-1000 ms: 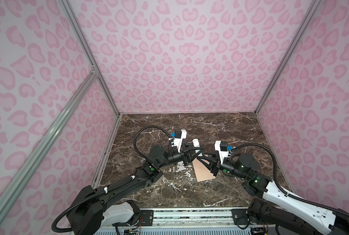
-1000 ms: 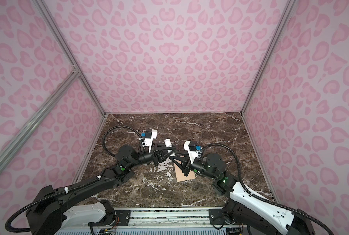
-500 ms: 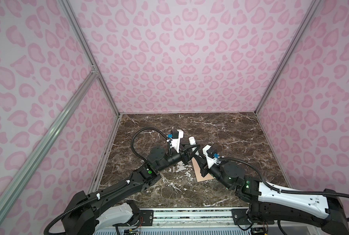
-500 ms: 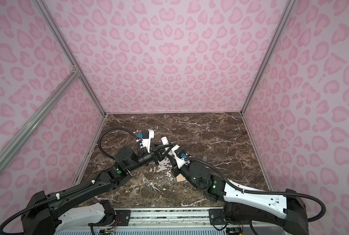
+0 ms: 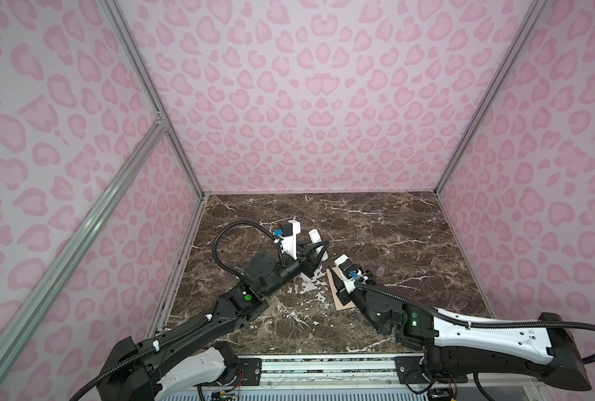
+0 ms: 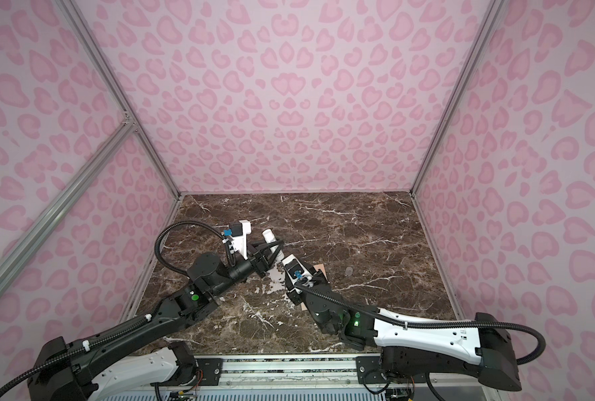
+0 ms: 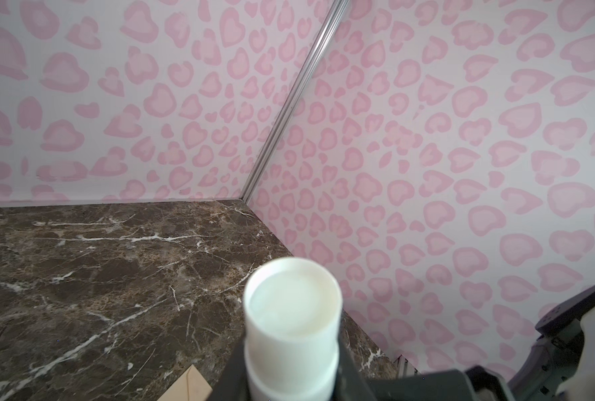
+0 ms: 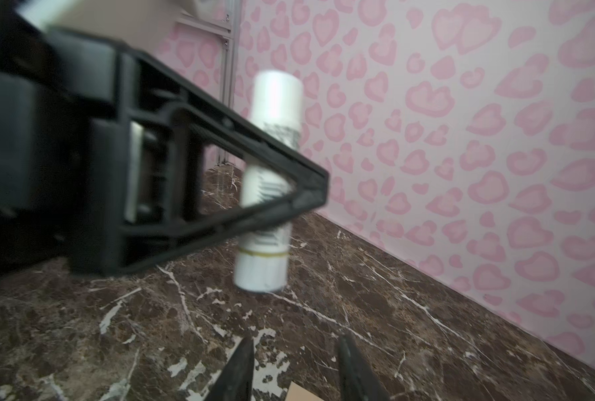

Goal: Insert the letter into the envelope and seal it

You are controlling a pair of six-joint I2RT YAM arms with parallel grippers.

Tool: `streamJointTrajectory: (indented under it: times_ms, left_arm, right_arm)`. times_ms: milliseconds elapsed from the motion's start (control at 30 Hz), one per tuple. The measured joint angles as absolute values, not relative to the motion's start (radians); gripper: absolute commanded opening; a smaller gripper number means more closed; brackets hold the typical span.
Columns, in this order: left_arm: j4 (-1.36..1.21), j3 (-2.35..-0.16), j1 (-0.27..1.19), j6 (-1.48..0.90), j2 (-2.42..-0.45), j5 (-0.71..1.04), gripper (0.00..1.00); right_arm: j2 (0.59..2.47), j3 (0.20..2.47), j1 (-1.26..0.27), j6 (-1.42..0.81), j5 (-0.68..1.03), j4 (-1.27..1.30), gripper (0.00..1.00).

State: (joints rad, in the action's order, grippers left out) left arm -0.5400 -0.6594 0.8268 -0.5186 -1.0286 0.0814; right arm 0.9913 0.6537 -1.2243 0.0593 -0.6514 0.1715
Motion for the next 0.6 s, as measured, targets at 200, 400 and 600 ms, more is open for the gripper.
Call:
streamJointTrajectory:
  times_ms: [200,400,600]
  left_arm:
    - [-0.484,-0.661,0.820,-0.464,-1.034,0.068,0.04]
    - [-0.426,-0.698,0.836,-0.397,-1.135,0.112,0.04]
    - [-0.405,-0.723,0.863,-0.338,-1.272,0.140,0.04]
  right_arm:
    - [0.728,0.488,-0.945,-0.058,-0.563,0.000,0.43]
    - [0.762,0.567,-0.663,-0.199,-0.456,-0.198,0.43]
    - [1.019,0.751,-0.541,-0.333,-0.385,-0.401,0.42]
